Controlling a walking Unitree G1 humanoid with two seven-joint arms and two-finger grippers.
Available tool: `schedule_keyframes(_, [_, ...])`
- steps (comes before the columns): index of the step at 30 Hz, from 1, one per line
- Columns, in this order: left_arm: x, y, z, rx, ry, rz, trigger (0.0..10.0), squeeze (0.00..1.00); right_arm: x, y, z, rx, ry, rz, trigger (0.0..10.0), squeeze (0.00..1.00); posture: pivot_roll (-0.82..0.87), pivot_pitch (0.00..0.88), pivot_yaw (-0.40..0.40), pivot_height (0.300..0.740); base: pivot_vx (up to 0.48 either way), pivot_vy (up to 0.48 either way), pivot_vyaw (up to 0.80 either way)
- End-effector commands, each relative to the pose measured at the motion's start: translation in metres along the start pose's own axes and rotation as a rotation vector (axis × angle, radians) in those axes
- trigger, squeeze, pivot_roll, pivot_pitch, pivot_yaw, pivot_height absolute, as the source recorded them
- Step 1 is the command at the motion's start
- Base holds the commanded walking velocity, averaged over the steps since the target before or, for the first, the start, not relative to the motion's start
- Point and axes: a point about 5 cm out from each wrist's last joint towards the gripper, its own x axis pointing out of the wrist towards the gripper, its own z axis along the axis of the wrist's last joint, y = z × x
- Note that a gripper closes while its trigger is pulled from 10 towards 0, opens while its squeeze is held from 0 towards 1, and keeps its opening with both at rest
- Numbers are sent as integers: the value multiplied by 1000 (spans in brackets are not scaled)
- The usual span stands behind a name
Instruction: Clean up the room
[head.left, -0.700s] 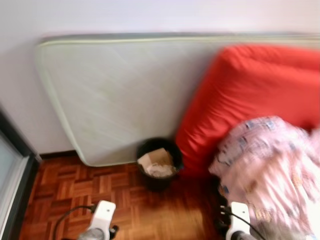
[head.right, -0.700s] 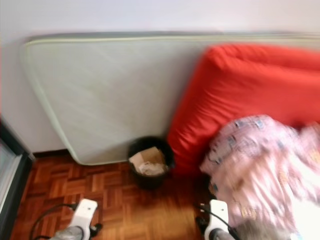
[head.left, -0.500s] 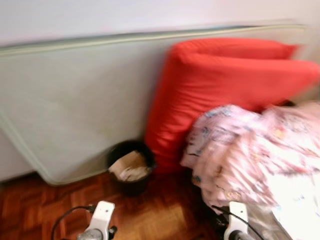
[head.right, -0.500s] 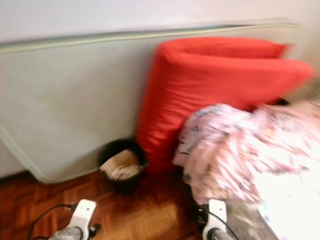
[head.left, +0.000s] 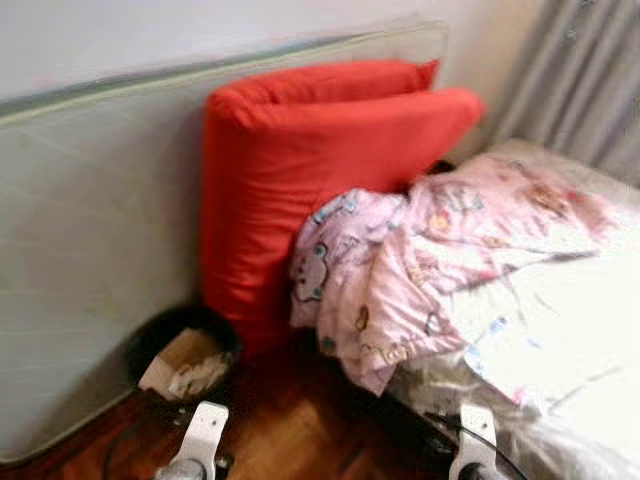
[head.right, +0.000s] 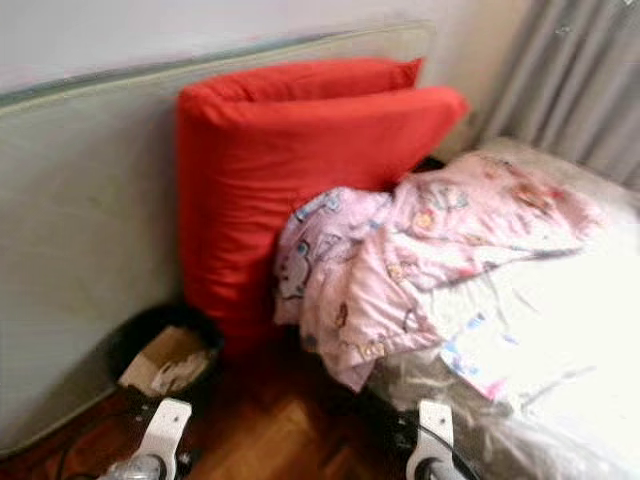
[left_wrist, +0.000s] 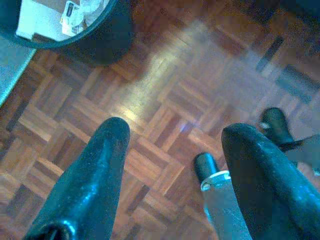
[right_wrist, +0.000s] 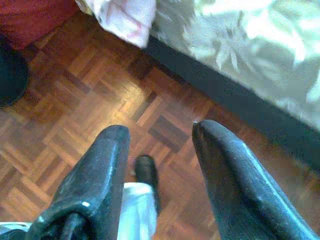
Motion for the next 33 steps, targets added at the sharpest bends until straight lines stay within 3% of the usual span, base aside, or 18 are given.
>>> schedule_keyframes(1, [1,-3,1,1,0,-8,10000,0,-1,-5,0,5,1,-17,10000,0,3,0,-33,740,0,0,-800])
schedule_keyframes(27, [0,-2,1,-5,-3,-6,10000,0,-1,-5,-1,2,2,-16,10000,0,1,0,-28,740,0,0,-800])
schedule_keyframes(33, [0,-1,1,-1,-3,-5,10000,0,-1,-4,0,-5,-11,-23,10000,0,0,0,-25,740,0,0,-67])
